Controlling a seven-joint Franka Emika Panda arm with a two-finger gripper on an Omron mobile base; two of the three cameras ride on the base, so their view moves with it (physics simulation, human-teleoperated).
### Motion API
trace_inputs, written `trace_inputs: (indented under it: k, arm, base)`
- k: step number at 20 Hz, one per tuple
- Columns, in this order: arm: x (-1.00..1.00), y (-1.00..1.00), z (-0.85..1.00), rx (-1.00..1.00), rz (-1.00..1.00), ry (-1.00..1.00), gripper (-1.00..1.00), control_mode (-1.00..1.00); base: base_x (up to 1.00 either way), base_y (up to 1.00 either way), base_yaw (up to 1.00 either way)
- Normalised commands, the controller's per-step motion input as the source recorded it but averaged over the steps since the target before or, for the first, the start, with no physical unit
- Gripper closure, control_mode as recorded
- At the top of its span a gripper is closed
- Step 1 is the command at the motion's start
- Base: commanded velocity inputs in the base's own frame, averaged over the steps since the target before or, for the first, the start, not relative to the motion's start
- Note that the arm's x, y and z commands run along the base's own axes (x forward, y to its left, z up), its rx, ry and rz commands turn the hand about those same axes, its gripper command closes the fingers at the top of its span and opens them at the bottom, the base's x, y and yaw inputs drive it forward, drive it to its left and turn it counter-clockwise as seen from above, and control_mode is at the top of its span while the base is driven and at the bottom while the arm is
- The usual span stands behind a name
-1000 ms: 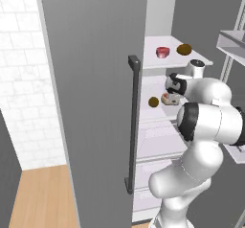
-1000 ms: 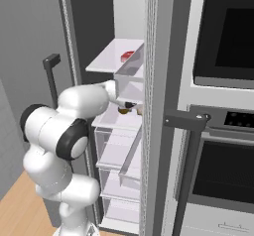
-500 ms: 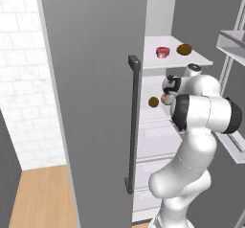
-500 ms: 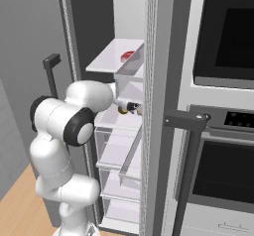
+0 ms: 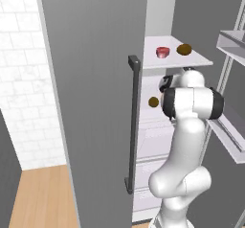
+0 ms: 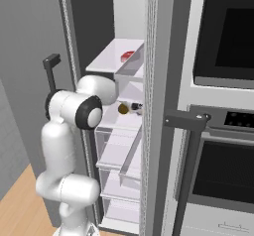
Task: Place one avocado and one steak in each tupperware on the nearby counter, to pack two identical lunches.
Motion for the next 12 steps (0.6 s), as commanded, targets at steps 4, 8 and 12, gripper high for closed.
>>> trace_inputs:
  k: [4,8,12]
  arm:
    - [0.55,-0.07,-0.01,0.00,0.00,0.21,-1.00,-1.00]
    - [0.42,0.00,-0.29,0.00,0.01,0.11,-1.00,-1.00]
    - [0.10,-0.02,-0.70,-0.06,0.03,0.12,1.00,-1.00]
  base:
    - [0.00,0.00,0.00]
    - [0.00,0.00,0.00]
    - [0.00,0.00,0.00]
